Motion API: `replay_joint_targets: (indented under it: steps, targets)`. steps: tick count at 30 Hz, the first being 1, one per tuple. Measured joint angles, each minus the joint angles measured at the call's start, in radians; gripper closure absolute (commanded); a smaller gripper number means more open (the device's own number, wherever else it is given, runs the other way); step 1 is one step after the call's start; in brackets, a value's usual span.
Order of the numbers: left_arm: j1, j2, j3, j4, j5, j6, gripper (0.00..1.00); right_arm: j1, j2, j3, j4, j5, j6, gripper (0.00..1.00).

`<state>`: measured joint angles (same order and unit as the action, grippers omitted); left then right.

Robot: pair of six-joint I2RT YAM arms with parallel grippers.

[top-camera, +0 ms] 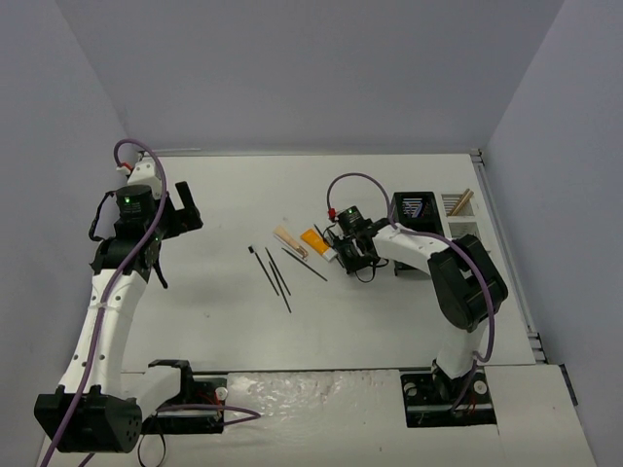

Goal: Organize the makeup

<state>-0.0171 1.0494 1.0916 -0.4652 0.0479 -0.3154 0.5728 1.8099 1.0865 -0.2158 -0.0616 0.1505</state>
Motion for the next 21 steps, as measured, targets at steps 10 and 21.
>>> replay_joint_targets:
  steps: [10,21]
  targets:
    - [0.0,-0.004,0.0,0.0,0.0,0.001,0.03,0.047,-0.028,-0.035,0.016,0.031,0.018,1.0]
    - [0.0,-0.005,0.0,0.0,0.0,0.001,0.03,0.103,-0.184,-0.121,-0.024,0.079,0.11,1.0]
